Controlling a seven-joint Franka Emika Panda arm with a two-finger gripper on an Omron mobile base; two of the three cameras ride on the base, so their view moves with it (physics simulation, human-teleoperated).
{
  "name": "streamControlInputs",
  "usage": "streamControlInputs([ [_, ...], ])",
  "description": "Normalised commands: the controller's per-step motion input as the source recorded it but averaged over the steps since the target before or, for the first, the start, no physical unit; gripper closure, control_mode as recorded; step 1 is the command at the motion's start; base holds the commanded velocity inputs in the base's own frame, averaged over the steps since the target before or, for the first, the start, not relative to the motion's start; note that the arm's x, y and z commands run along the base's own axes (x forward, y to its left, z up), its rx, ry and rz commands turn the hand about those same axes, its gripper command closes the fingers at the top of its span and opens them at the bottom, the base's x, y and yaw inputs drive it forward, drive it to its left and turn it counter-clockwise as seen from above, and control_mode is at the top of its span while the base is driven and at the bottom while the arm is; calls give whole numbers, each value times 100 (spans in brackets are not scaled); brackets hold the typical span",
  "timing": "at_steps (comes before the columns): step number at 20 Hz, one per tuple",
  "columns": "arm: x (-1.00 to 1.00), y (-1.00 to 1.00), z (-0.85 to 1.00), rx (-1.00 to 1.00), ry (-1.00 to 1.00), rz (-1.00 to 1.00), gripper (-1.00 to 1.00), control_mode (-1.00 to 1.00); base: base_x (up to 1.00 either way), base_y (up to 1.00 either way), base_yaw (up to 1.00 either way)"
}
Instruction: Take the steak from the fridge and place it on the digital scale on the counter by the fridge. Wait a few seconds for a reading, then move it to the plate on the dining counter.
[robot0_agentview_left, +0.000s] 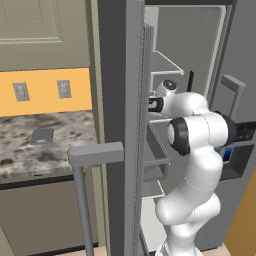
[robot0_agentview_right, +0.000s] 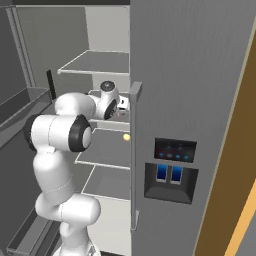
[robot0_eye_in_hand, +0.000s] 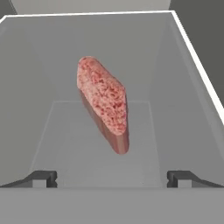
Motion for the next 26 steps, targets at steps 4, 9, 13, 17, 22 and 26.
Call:
streamControlInputs([
  [4,34,0,-9,0,0,0,-100,-100,0,0,0],
  [9,36,0,-8,0,0,0,-100,-100,0,0,0],
  [13,35,0,-13,0,0,0,-100,-100,0,0,0],
  [17,29,0,-20,0,1,0,-100,-100,0,0,0],
  [22,22,0,-22,0,0,0,-100,-100,0,0,0],
  [26,10,0,-24,0,0,0,-100,-100,0,0,0],
])
